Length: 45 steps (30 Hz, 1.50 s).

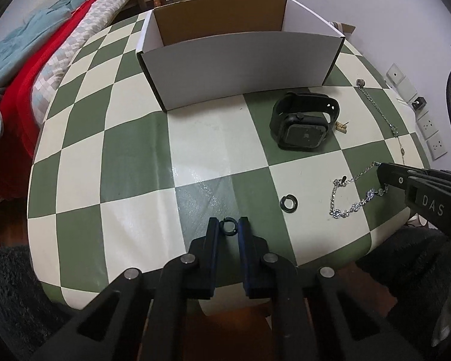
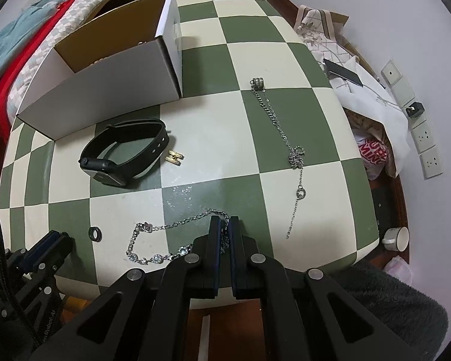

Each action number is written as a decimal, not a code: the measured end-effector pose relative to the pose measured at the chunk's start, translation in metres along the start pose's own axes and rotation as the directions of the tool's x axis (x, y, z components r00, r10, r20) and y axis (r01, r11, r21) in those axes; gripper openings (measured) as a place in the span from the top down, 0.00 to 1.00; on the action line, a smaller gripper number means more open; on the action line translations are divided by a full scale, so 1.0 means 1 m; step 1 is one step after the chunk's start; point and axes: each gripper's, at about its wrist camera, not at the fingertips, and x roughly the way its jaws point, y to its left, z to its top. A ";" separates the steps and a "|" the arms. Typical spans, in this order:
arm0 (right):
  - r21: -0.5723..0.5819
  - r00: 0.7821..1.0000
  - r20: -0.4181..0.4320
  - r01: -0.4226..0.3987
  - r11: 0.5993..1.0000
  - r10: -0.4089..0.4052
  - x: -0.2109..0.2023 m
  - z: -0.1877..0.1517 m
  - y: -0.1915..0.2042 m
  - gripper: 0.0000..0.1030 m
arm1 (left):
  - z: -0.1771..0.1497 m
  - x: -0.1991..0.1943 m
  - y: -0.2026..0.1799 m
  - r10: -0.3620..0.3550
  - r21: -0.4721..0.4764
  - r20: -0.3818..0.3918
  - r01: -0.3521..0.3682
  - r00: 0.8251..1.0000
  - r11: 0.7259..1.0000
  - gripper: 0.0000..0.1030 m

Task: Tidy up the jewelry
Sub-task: 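Grasp a black ring with the left tool while the right tool grasps the thin chain, then carry the ring and chain into the white box and open both tools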

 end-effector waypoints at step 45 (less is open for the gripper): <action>-0.115 0.910 0.399 -0.068 0.991 0.109 -0.171 0.107 0.045 0.95 | 0.133 -0.125 0.045 0.044 -0.135 0.351 0.005 0.935 0.991 0.91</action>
